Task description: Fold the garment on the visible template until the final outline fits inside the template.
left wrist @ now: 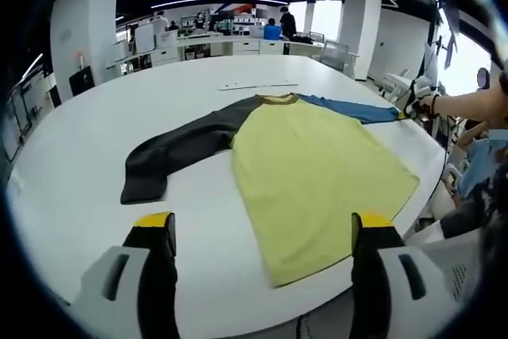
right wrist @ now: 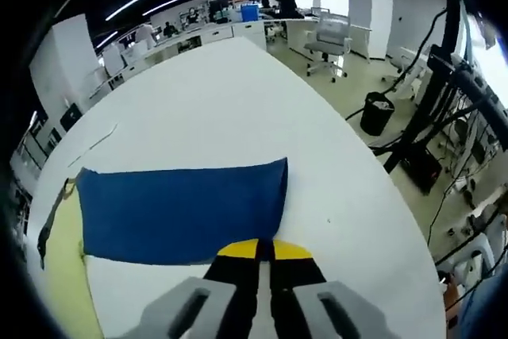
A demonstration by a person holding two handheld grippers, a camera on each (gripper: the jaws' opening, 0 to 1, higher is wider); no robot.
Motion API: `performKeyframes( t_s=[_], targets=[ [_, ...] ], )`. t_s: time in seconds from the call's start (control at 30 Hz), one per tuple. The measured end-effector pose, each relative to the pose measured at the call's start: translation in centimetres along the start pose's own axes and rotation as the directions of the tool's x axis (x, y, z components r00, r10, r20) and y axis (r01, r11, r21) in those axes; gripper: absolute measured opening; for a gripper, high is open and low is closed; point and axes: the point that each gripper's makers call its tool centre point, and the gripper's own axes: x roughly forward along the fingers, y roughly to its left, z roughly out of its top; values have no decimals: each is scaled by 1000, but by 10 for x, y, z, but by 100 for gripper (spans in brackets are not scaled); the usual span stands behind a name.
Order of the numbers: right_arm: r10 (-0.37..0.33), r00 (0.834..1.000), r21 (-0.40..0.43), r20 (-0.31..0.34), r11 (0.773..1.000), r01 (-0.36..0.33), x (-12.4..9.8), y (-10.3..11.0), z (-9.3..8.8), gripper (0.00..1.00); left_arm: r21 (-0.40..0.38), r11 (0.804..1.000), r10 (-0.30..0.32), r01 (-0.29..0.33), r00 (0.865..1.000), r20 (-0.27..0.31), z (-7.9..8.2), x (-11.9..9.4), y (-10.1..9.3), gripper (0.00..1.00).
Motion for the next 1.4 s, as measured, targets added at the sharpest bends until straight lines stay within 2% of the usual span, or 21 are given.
performKeyframes(
  t_s=[0.33, 0.5, 0.7, 0.93, 1.03, 1.4],
  targets=[
    [46, 999, -51, 21, 998, -45, -15, 32, 16, 0, -5, 1000, -1, 2, 999, 50, 10, -4, -2, 94],
    [77, 997, -126, 30, 989, -72, -16, 51, 27, 0, 3, 1000, -3, 3, 999, 52, 9, -8, -3, 95],
    [141, 989, -159, 46, 978, -132, -16, 76, 38, 0, -4, 1000, 4, -4, 999, 47, 6, -11, -2, 95],
    [214, 976, -229, 25, 952, -203, -16, 113, 40, 0, -9, 1000, -9, 10, 999, 38, 1, -11, -2, 98],
    [224, 975, -271, 7, 939, -214, -15, 126, 40, 0, -10, 1000, -21, 21, 999, 42, 3, -10, -3, 98],
    [306, 952, -344, -22, 892, -295, -7, 178, 49, 0, 2, 999, -34, 34, 999, 37, 3, -7, -4, 97]
  ],
)
